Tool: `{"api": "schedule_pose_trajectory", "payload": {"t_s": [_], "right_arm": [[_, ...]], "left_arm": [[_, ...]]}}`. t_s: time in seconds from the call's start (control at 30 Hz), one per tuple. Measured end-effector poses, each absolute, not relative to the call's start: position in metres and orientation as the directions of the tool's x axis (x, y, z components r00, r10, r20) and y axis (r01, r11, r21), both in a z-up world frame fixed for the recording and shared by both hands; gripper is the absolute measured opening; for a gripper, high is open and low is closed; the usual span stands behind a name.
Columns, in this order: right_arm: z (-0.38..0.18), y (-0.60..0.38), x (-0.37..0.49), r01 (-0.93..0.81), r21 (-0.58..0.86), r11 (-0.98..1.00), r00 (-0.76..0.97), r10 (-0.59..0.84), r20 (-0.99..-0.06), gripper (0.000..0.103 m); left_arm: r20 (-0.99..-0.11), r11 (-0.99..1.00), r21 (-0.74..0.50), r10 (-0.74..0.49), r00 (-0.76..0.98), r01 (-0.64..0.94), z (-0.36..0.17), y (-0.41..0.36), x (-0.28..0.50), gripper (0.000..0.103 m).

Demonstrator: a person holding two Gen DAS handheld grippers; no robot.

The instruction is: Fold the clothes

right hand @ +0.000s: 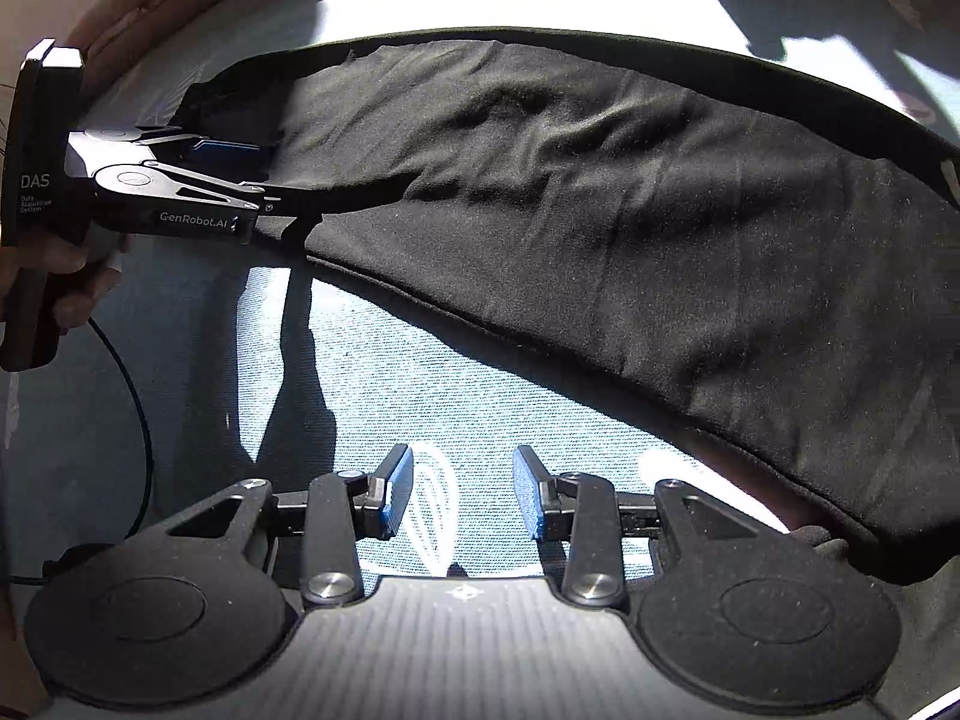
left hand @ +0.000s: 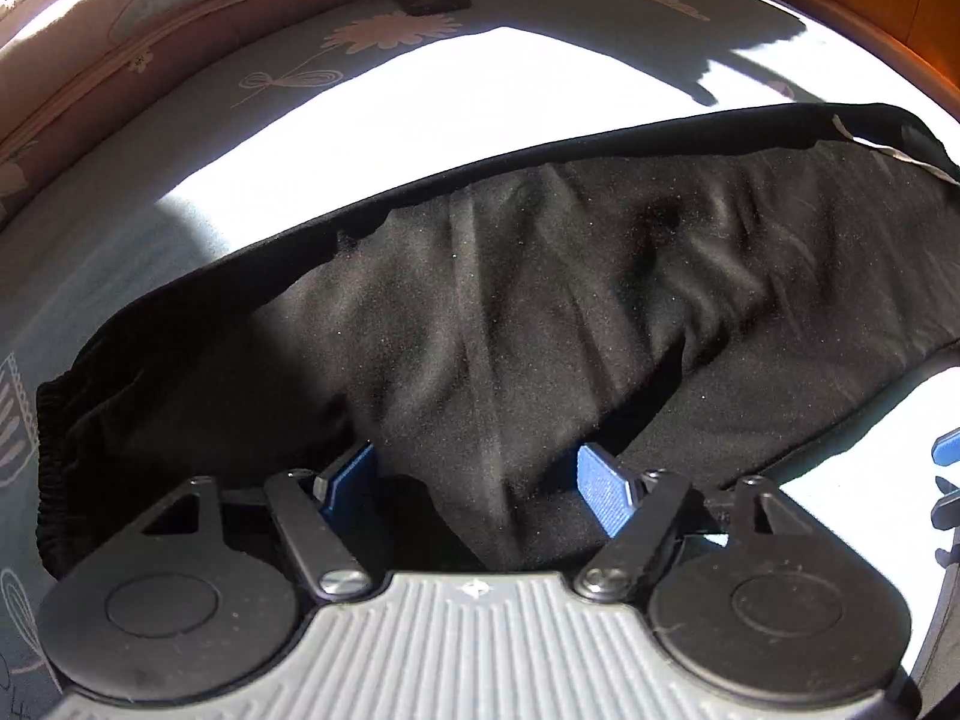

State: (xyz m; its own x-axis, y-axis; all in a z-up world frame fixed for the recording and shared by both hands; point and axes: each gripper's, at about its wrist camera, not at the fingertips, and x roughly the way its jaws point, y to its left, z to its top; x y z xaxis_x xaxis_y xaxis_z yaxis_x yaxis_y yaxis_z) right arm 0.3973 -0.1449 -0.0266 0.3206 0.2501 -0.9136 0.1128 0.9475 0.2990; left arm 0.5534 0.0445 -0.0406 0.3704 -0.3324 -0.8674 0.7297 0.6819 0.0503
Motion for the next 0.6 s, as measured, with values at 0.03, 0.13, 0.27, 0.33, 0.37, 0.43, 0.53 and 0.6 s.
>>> {"api": "schedule_pose_trajectory", "payload": {"t_s": [0.03,0.13,0.27,0.33,0.37,0.43,0.53,0.6], "right_arm": [[-0.026,-0.146,0.397,0.116,0.303,0.946,0.328,0.252,-0.91,0.043],[-0.023,-0.145,0.397,0.099,0.312,0.945,0.341,0.262,-0.903,0.044],[-0.021,-0.14,0.391,0.084,0.33,0.94,0.337,0.285,-0.898,0.045],[-0.018,-0.142,0.386,0.085,0.346,0.934,0.335,0.301,-0.893,0.045],[-0.017,-0.145,0.383,0.09,0.347,0.934,0.339,0.299,-0.892,0.045],[-0.015,-0.149,0.377,0.101,0.347,0.933,0.348,0.293,-0.89,0.046],[-0.017,-0.16,0.367,0.134,0.352,0.926,0.36,0.285,-0.888,0.047],[-0.018,-0.166,0.361,0.157,0.356,0.921,0.366,0.28,-0.887,0.047]], "left_arm": [[-0.867,0.691,0.053,-0.327,0.376,0.721,-0.037,0.045,0.555,0.073],[-0.842,0.696,-0.001,-0.388,0.375,0.718,-0.028,0.027,0.558,0.073],[-0.811,0.645,0.009,-0.443,0.382,0.765,-0.036,-0.016,0.556,0.074],[-0.799,0.635,0.117,-0.396,0.452,0.764,-0.049,-0.03,0.557,0.074],[-0.79,0.631,0.178,-0.366,0.492,0.755,-0.057,-0.036,0.559,0.078],[-0.787,0.682,0.188,-0.326,0.524,0.707,-0.056,-0.036,0.573,0.085],[-0.8,0.748,0.11,-0.324,0.505,0.655,-0.041,-0.036,0.59,0.079],[-0.81,0.765,0.031,-0.358,0.465,0.643,-0.027,-0.039,0.595,0.079]]}}
